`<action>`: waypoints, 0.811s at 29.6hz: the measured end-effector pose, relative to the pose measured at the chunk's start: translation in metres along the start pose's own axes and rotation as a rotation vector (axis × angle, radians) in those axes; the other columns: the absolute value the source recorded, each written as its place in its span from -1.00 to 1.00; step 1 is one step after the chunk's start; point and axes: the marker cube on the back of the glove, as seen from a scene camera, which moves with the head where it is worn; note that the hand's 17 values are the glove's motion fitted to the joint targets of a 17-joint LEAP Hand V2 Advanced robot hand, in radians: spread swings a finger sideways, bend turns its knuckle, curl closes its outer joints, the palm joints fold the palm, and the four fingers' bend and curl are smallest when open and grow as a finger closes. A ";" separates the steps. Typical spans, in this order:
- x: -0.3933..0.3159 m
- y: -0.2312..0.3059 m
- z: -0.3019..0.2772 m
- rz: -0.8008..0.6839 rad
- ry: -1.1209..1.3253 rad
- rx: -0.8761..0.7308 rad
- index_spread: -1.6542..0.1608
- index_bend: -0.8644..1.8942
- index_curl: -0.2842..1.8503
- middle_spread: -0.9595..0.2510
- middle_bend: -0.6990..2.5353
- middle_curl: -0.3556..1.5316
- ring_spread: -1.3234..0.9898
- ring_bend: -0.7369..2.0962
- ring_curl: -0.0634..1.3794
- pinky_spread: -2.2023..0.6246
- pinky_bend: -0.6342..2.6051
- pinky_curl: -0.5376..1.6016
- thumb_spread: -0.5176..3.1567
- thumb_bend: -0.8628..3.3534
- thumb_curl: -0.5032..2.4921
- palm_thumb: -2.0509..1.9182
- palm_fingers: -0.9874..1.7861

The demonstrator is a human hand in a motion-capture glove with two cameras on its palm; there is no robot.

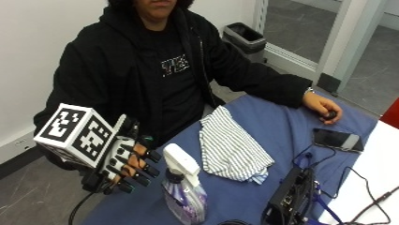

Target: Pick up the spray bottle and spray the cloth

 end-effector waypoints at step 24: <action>0.016 -0.101 0.030 0.065 -0.552 0.096 0.55 -0.30 -0.50 0.63 -0.41 -0.25 0.13 -0.19 -0.45 0.72 -0.44 -0.19 -0.06 -0.60 -0.46 0.34 0.11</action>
